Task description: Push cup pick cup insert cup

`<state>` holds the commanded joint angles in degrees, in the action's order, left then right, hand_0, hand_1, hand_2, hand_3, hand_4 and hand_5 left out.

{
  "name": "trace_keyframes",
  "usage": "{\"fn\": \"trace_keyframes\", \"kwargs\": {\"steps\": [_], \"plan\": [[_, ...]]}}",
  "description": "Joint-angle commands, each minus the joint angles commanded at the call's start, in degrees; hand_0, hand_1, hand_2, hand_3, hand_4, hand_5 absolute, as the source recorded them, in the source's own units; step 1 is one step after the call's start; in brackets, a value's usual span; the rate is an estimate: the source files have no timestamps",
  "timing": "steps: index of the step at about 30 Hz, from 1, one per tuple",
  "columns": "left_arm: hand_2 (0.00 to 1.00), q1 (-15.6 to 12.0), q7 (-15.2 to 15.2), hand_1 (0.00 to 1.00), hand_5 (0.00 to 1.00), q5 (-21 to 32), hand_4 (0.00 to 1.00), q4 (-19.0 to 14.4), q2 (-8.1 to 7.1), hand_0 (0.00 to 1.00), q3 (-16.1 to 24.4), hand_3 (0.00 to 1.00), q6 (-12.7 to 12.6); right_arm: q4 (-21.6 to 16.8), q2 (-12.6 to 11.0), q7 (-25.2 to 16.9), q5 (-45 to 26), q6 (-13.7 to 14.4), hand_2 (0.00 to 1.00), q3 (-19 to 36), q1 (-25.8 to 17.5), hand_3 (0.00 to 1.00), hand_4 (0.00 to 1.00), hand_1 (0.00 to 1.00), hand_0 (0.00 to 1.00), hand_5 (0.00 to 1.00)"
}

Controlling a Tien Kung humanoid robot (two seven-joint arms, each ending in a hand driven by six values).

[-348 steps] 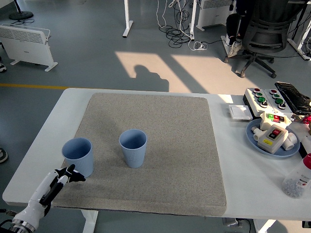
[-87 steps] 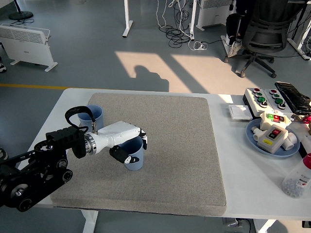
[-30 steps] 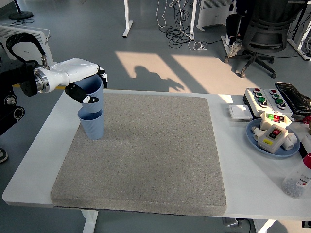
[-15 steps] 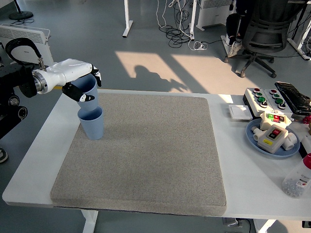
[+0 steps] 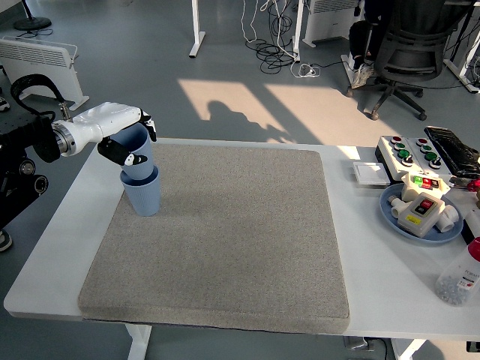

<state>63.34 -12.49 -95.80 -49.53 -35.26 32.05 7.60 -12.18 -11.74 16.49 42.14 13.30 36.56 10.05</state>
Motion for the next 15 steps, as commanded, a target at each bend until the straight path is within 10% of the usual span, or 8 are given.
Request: {"fn": "trace_keyframes", "kwargs": {"steps": [15], "plan": [[0.664, -0.41, -0.51, 0.511, 0.044, 2.59, 0.707, 1.89, 0.41, 0.369, -1.64, 0.571, -1.07, 0.01, -0.01, -0.09, -0.19, -0.01, 0.647, -0.14, 0.17, 0.584, 0.123, 0.636, 0.707, 0.409]]}}
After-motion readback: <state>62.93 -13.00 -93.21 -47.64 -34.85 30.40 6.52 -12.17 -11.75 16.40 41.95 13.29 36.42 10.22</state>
